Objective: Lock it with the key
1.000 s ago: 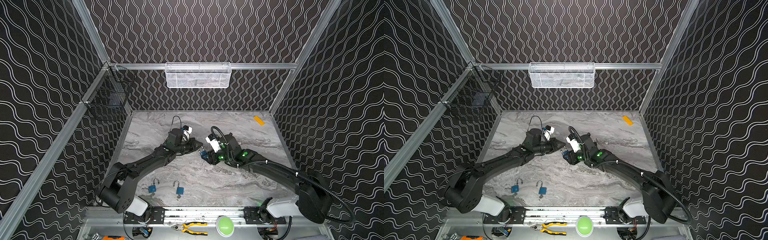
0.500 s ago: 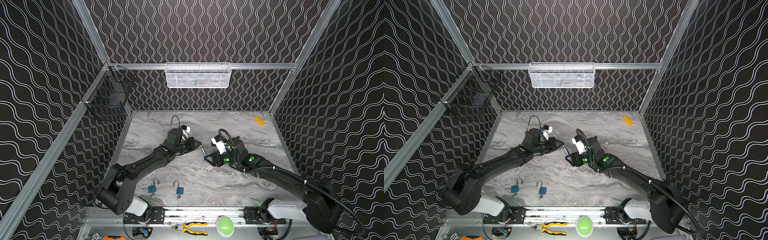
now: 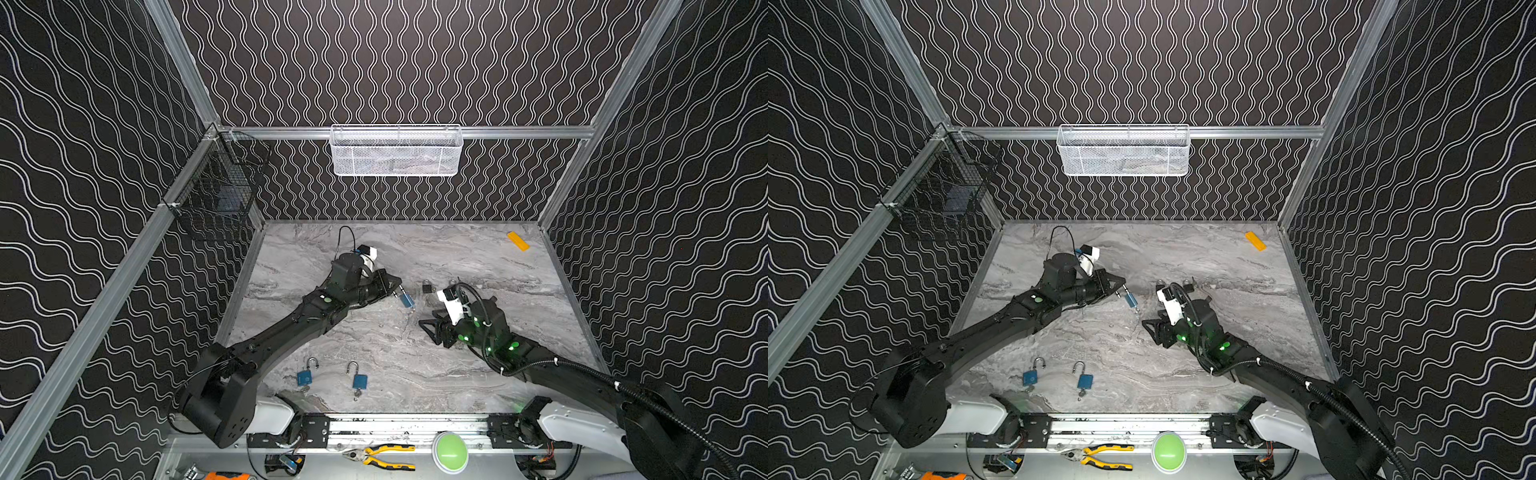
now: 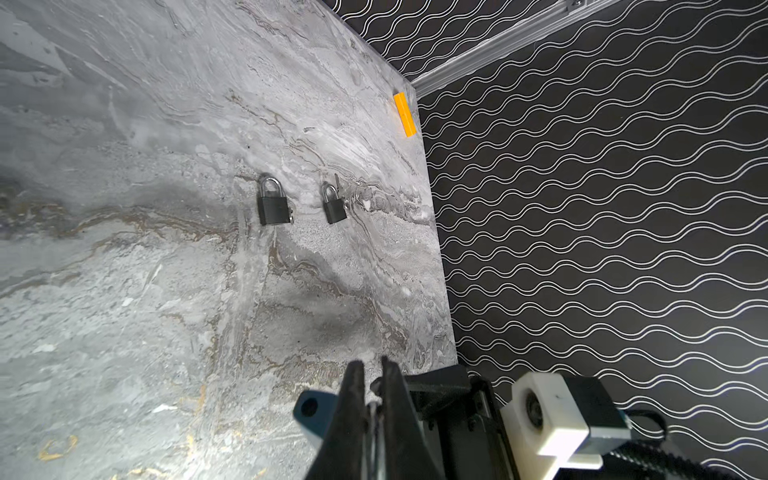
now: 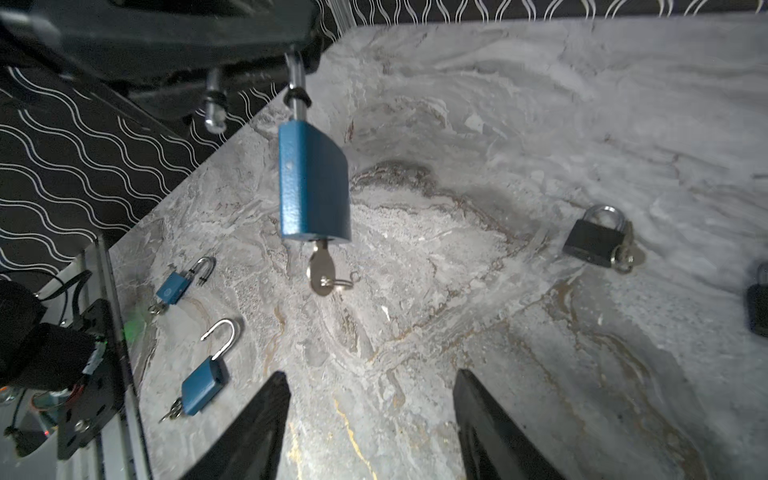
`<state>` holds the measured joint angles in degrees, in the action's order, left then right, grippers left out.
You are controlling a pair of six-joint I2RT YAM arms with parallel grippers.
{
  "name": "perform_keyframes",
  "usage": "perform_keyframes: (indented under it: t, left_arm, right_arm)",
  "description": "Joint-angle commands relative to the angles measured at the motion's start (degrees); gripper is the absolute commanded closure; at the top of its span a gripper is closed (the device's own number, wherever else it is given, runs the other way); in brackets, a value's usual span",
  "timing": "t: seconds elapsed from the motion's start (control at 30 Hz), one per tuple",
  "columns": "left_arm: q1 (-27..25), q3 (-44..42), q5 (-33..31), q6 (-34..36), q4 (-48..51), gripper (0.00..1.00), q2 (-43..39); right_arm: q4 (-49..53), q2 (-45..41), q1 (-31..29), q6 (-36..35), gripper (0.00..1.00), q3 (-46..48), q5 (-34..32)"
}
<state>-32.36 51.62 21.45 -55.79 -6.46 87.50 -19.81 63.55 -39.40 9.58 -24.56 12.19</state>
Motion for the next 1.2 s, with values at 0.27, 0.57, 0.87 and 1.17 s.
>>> perform_keyframes:
  t: [0.27, 0.57, 0.87, 1.17]
  left_arm:
    - [-1.6, 0.2, -1.2, -2.2, -1.0, 1.00, -1.2]
    - [-2.0, -0.3, -2.1, -2.1, -0.3, 1.00, -2.5]
    - [-2.1, -0.7, -2.0, -2.3, -0.7, 1.00, -2.9]
    - [-2.1, -1.0, -1.9, -2.3, -1.1, 1.00, -3.0]
  right_arm:
    - [-30.7, 3.7, -5.7, -7.2, 0.36, 6.8, -10.5]
    - [-41.4, 13.6, -6.3, -7.1, 0.37, 4.9, -10.2]
    - [-43.2, 17.9, -6.2, -7.1, 0.48, 2.4, -9.1]
    - [-45.0, 21.6, -6.2, -6.0, 0.59, 1.2, -8.0]
